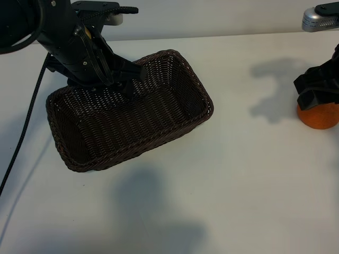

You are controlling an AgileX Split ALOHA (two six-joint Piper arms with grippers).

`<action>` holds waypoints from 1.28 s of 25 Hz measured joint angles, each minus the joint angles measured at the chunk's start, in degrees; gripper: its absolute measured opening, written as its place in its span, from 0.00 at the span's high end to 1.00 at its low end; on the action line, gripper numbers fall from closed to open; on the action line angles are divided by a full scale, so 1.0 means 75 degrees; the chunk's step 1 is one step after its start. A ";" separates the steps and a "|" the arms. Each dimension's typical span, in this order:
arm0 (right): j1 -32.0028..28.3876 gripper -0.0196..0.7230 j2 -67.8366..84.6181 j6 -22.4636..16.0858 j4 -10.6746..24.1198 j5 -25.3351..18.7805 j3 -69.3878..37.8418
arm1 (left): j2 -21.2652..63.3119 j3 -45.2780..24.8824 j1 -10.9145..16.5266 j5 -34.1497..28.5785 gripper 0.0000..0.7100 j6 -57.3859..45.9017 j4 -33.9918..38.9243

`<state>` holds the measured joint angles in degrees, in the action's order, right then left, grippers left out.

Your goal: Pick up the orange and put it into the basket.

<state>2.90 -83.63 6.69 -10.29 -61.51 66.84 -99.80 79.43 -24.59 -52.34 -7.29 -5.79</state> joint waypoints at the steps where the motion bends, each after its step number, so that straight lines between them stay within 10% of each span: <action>1: 0.0000 0.18 0.0000 0.0000 0.0000 0.0000 0.0000 | 0.0000 0.0000 0.0000 0.0000 0.20 0.0000 0.0000; 32: 0.0000 0.18 0.0000 0.0015 0.0000 0.0024 0.0000 | 0.0000 0.0000 0.0000 0.0268 0.20 -0.0015 0.0000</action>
<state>2.90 -83.63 6.80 -10.29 -61.33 66.84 -99.80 79.43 -24.59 -50.33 -7.41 -5.79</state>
